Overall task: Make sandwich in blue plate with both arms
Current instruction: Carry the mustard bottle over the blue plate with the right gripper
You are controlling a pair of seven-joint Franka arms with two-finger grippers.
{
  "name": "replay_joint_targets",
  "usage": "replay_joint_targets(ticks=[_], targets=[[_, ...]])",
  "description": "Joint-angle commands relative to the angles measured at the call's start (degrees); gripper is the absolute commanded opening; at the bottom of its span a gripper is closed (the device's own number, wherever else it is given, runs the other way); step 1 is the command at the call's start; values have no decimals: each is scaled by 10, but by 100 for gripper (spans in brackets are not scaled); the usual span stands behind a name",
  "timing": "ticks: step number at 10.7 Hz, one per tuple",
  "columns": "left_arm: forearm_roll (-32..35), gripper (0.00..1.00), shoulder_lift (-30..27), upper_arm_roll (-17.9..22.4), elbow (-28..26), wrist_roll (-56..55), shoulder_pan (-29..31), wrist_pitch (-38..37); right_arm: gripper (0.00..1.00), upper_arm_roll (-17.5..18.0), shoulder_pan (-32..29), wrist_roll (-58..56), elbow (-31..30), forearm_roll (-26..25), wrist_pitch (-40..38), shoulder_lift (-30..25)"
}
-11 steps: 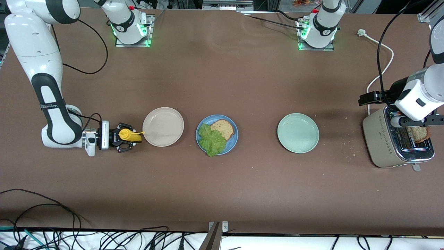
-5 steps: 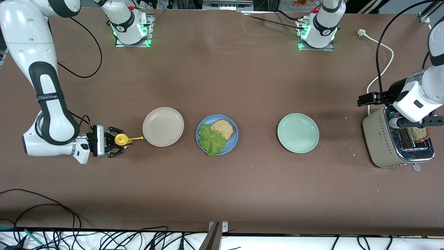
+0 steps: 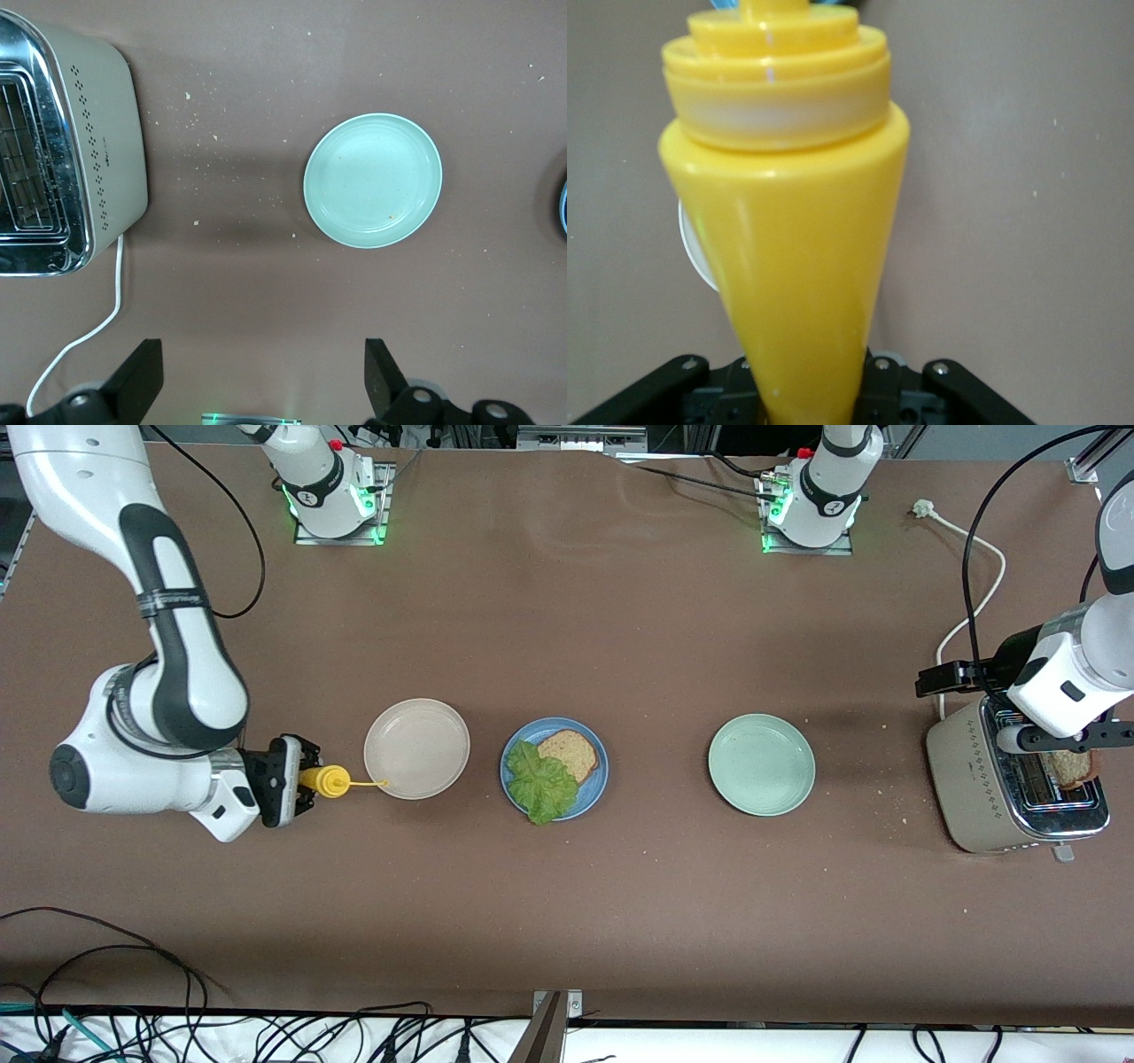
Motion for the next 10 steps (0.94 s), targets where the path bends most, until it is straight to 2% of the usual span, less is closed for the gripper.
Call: replay_joint_targets(ticks=[1, 5, 10], targets=[[12, 100, -4, -1, -3, 12, 1, -4, 0, -2, 56, 177, -18, -127, 5, -46], [12, 100, -4, -1, -6, 13, 3, -4, 0, -14, 142, 318, -19, -243, -14, -68], [12, 100, -4, -1, -6, 14, 5, -4, 0, -78, 276, 443, -21, -347, -27, -43]])
